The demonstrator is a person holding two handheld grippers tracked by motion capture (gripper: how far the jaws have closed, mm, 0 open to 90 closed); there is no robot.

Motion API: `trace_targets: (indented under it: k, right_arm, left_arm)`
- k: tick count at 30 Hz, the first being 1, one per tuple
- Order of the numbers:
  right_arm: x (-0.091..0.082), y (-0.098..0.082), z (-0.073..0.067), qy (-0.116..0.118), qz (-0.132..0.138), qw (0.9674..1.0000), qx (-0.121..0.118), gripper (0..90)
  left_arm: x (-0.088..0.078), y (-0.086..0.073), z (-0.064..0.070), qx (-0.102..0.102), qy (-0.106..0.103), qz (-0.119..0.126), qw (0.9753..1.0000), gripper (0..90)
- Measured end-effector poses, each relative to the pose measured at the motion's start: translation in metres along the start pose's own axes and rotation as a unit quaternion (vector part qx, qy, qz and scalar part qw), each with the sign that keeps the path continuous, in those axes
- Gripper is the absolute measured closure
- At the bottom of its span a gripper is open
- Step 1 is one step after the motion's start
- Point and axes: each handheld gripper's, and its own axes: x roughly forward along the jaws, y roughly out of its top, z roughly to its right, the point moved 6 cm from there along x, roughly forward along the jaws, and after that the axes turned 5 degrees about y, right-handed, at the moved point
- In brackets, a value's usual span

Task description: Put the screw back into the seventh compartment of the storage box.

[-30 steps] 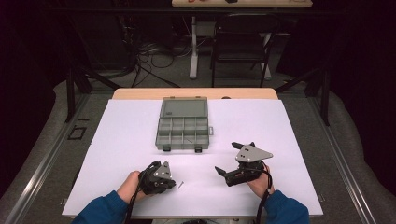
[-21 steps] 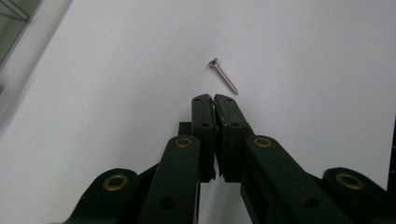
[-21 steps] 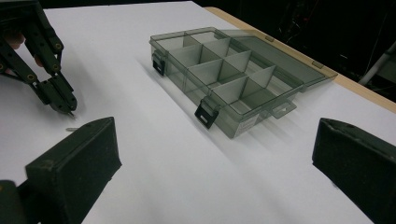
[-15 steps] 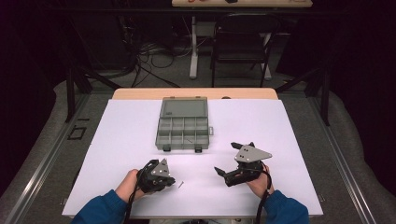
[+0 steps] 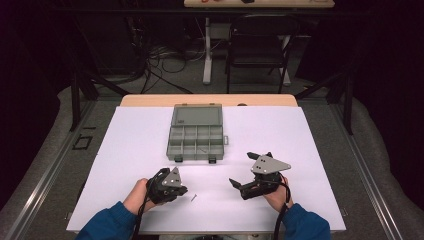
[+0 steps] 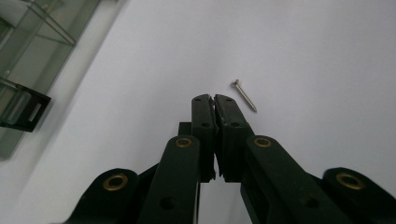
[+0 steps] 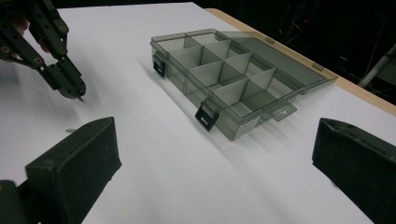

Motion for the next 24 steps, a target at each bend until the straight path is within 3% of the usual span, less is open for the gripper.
trace_targets:
  k: [24]
  right_arm:
    - [0.002, 0.000, 0.001, -0.005, -0.003, 1.0000, -0.007, 0.0]
  left_arm:
    - [0.001, 0.018, -0.020, -0.003, 0.025, 0.013, 0.9996, 87.5]
